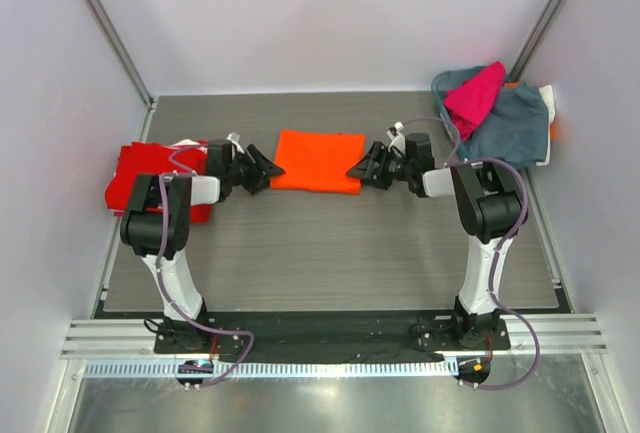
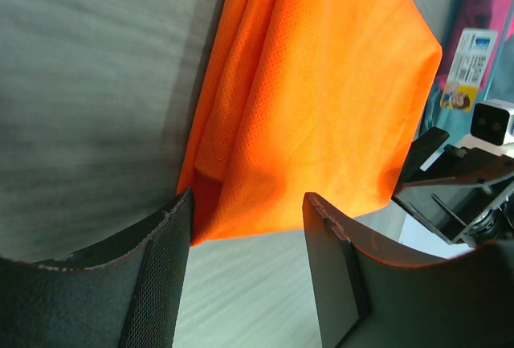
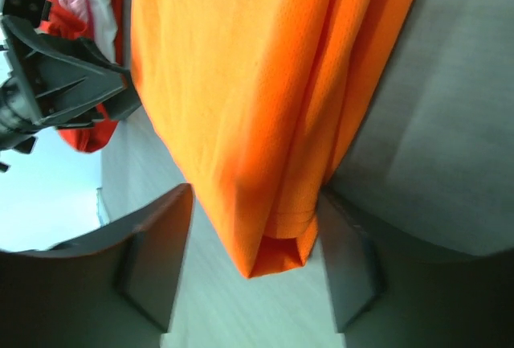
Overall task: Fold and stack the t-shirts
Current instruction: Fold the tshirt
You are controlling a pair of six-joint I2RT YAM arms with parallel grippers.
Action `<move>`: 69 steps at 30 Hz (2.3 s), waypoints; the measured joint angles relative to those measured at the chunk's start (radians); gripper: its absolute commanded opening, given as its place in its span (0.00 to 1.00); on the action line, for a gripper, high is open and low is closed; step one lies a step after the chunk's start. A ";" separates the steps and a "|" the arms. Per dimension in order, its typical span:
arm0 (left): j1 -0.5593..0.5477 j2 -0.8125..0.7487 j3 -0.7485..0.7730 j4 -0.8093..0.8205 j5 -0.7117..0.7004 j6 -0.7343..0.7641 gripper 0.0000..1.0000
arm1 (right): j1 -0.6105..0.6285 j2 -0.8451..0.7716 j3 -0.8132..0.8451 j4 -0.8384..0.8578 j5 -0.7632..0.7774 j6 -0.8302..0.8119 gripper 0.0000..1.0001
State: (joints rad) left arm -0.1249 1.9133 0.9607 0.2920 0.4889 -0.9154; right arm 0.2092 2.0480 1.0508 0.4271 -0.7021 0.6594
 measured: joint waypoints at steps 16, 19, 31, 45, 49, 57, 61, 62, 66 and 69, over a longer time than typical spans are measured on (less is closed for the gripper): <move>-0.002 -0.177 -0.193 0.021 0.050 0.058 0.46 | 0.012 -0.261 -0.325 0.043 0.024 -0.006 0.56; -0.002 -0.185 -0.195 0.014 0.046 0.080 0.46 | 0.012 -0.266 -0.325 0.048 0.032 -0.016 0.55; -0.002 -0.129 -0.121 -0.028 0.027 0.110 0.37 | 0.013 -0.227 -0.248 0.021 0.106 -0.104 0.47; -0.011 -0.104 -0.091 -0.039 0.047 0.111 0.00 | 0.012 -0.158 -0.203 -0.002 0.111 -0.112 0.01; -0.011 -0.109 -0.094 -0.053 0.050 0.113 0.00 | 0.012 -0.175 -0.204 -0.047 0.109 -0.105 0.01; -0.019 -0.235 -0.214 -0.121 0.040 0.113 0.00 | 0.017 -0.350 -0.278 -0.169 0.124 -0.100 0.01; -0.048 -0.288 -0.288 -0.143 0.021 0.113 0.00 | 0.032 -0.428 -0.341 -0.248 0.156 -0.101 0.07; -0.058 -0.295 -0.302 -0.153 0.014 0.113 0.00 | 0.038 -0.441 -0.357 -0.260 0.165 -0.101 0.12; -0.082 -0.325 -0.336 -0.184 -0.008 0.116 0.32 | 0.053 -0.491 -0.410 -0.334 0.209 -0.099 0.44; -0.086 -0.409 -0.360 -0.253 -0.063 0.110 0.40 | 0.054 -0.540 -0.418 -0.406 0.253 -0.110 0.48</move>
State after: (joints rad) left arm -0.2111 1.5047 0.6006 0.0387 0.4255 -0.8055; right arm 0.2634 1.5082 0.6331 0.0216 -0.4492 0.5491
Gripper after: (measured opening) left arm 0.371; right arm 0.463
